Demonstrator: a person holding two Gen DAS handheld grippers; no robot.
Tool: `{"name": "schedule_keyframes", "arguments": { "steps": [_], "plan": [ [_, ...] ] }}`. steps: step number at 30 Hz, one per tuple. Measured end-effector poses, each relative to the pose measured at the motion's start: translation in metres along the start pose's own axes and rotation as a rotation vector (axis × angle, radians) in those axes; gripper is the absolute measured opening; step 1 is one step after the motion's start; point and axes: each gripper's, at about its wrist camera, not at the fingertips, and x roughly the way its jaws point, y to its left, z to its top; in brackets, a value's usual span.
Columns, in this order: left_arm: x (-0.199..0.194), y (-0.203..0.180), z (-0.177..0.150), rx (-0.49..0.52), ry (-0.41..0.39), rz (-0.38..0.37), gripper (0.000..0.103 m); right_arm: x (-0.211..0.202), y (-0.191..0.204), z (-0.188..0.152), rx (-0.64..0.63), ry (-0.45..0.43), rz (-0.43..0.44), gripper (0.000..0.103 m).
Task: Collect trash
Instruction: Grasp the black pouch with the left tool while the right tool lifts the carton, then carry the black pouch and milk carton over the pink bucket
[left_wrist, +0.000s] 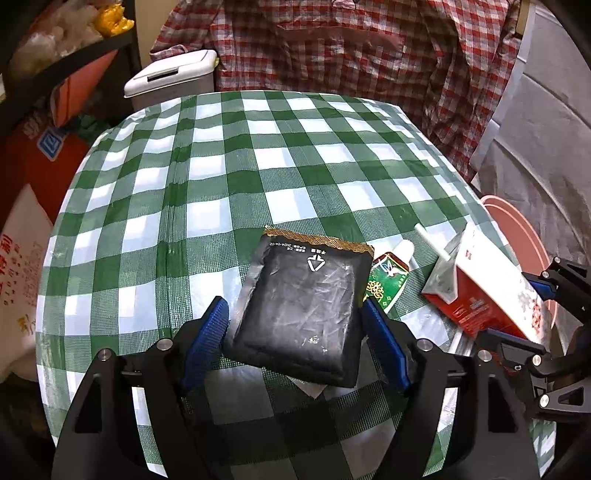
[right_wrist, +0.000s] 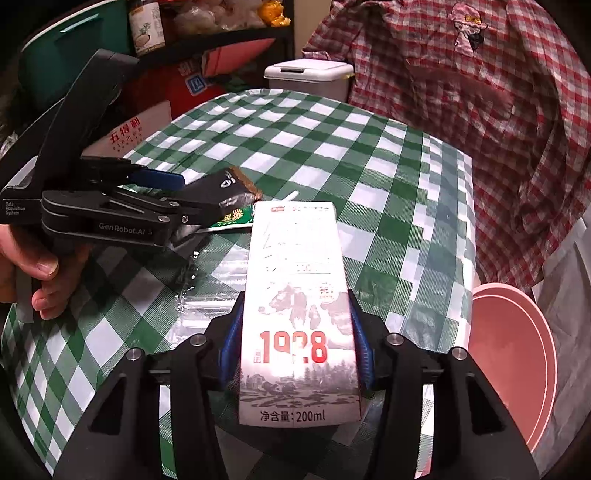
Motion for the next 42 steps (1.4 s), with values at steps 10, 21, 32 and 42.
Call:
{"name": "schedule_keyframes", "arguments": {
  "steps": [10,21,32,42],
  "plan": [
    [0.0,0.004,0.004,-0.01,0.005,0.014,0.062,0.005,-0.002,0.005,0.019,-0.006,0.002,0.056],
    [-0.012,0.003,0.006,0.003,-0.008,0.003,0.011,-0.002,-0.004,0.008,0.027,-0.029,-0.009,0.048],
    [-0.037,0.009,0.008,-0.019,-0.057,0.021,0.005,-0.028,-0.008,0.012,0.056,-0.088,-0.037,0.048],
    [-0.073,0.0,0.01,-0.036,-0.128,0.039,0.005,-0.063,-0.004,0.017,0.065,-0.165,-0.075,0.048]
  ]
}}
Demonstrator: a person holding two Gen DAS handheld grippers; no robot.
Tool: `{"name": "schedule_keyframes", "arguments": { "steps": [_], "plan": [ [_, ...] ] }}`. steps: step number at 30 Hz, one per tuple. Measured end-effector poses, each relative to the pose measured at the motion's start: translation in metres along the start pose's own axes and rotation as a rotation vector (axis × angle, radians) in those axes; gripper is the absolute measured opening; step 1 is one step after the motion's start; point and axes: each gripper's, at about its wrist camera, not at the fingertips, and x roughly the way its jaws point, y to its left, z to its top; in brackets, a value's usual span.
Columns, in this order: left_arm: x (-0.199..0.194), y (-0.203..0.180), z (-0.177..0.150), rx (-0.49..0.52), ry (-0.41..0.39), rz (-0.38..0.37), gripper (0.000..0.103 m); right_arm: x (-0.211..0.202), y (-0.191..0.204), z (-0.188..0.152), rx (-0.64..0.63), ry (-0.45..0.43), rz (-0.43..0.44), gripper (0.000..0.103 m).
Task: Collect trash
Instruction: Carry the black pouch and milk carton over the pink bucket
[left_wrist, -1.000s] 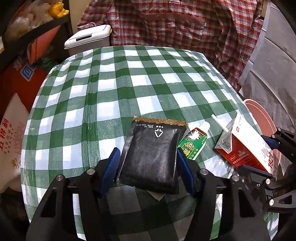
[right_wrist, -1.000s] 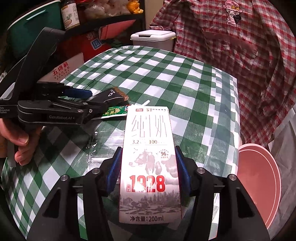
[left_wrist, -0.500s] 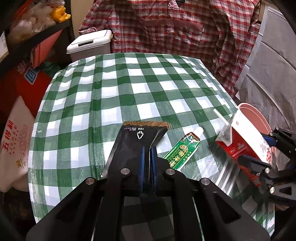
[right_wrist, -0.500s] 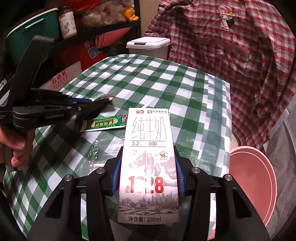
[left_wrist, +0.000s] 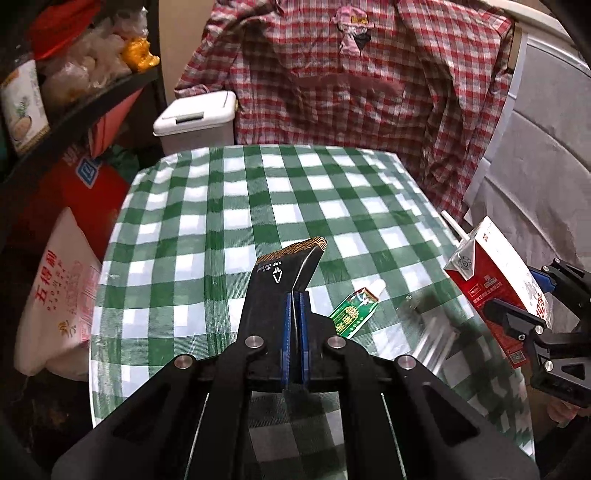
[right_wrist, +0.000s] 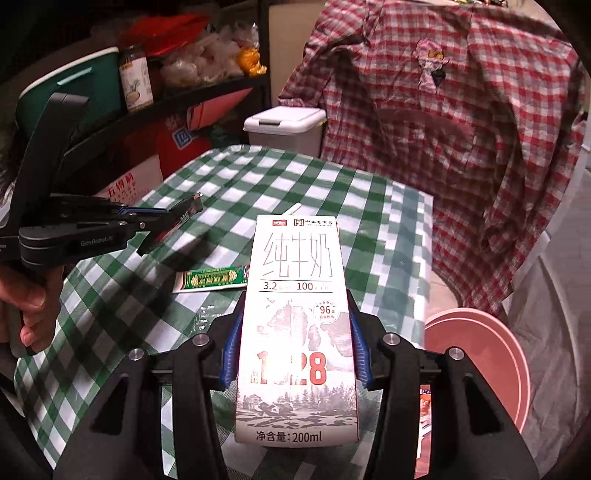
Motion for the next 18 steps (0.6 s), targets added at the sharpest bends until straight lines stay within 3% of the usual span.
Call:
{"name": "schedule_keyframes", "arguments": {
  "steps": [18],
  "plan": [
    [-0.058,-0.045,0.008,-0.014,-0.13,-0.033,0.005,-0.068,-0.032,0.005,0.075,-0.123,-0.104,0.048]
  ]
}}
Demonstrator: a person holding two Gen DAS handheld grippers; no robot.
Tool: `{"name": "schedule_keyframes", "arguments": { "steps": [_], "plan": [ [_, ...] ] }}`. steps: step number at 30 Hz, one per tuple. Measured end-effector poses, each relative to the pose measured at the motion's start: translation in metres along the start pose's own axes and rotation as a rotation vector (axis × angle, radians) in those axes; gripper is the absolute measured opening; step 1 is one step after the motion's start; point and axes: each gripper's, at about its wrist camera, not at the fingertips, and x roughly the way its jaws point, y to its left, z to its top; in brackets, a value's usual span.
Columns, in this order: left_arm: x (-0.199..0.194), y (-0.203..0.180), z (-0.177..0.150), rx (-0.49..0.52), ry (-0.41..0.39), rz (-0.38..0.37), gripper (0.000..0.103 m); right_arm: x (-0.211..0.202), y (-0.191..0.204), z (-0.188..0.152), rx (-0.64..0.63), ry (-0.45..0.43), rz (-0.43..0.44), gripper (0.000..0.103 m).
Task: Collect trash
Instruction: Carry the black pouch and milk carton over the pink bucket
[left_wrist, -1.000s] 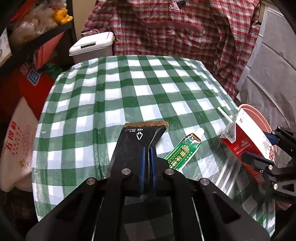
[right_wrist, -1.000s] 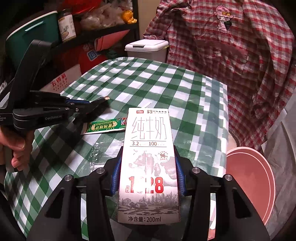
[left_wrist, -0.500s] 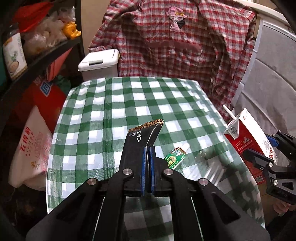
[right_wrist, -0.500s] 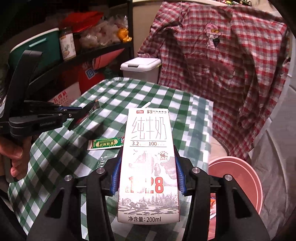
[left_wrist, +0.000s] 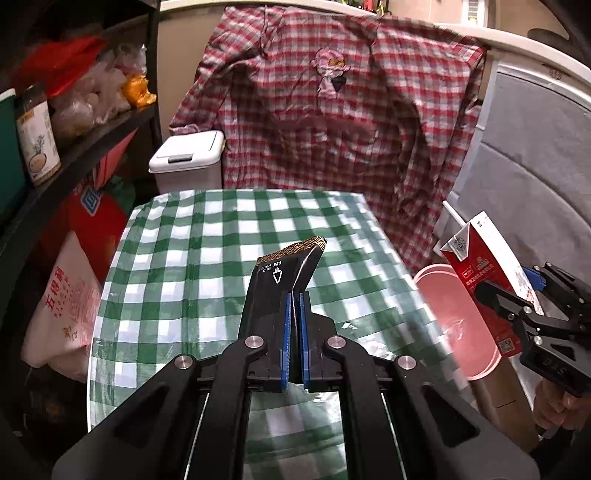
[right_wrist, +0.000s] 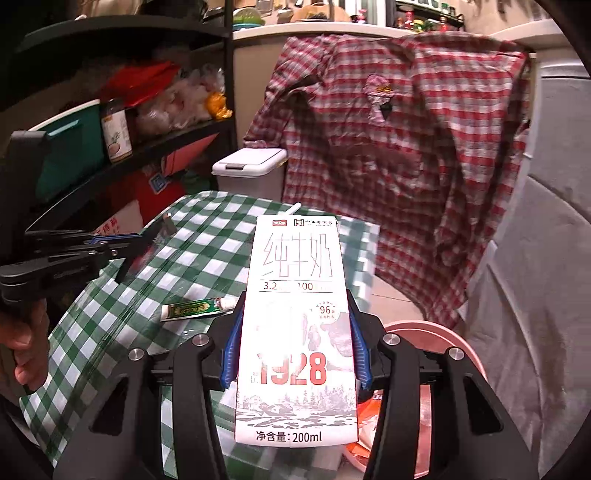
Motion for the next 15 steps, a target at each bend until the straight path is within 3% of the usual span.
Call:
{"name": "schedule_keyframes", "arguments": {
  "steps": [15],
  "plan": [
    [-0.003,-0.064,0.008,0.032,-0.031,-0.078,0.005,-0.035,-0.052,0.001,0.069,-0.048,-0.084,0.048]
  ]
}}
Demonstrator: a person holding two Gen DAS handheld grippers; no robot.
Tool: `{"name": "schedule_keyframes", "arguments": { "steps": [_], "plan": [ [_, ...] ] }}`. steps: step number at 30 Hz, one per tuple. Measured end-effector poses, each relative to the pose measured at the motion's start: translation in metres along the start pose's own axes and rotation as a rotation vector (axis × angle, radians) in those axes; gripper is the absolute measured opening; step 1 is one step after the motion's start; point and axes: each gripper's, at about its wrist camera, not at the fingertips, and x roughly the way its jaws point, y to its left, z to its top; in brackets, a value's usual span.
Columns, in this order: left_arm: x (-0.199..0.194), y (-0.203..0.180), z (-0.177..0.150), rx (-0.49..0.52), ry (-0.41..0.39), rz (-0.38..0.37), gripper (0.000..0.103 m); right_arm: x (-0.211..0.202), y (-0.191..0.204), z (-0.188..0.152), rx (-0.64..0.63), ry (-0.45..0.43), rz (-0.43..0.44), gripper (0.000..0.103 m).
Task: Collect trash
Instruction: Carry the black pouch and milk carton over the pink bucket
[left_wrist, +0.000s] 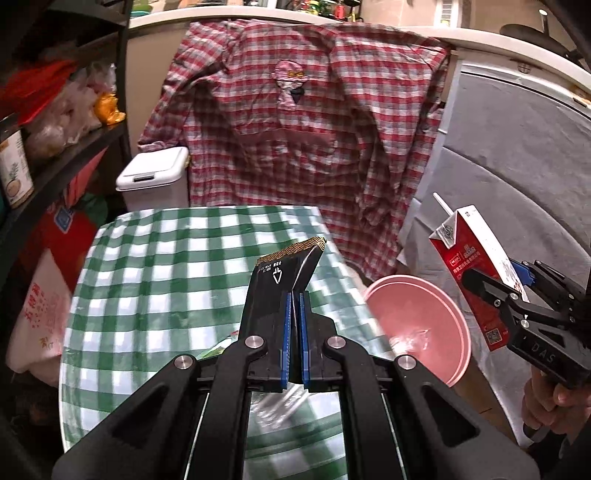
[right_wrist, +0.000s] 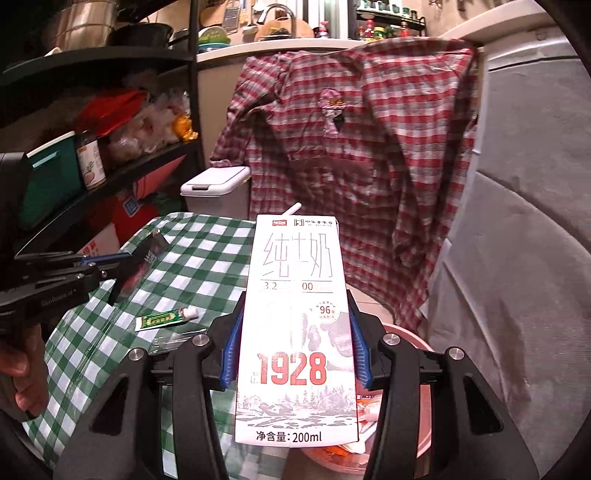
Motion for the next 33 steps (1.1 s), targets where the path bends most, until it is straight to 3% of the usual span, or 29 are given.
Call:
{"name": "schedule_keyframes", "arguments": {
  "steps": [18,33],
  "plan": [
    [0.035,-0.088,0.011,0.05,0.01,-0.131,0.005,-0.016,-0.082,-0.002,0.115,-0.008,-0.119,0.048],
    [0.07,-0.13,0.006,0.095,0.069,-0.194,0.005,-0.003,-0.101,-0.002,0.148,0.022,-0.142,0.048]
  ]
}}
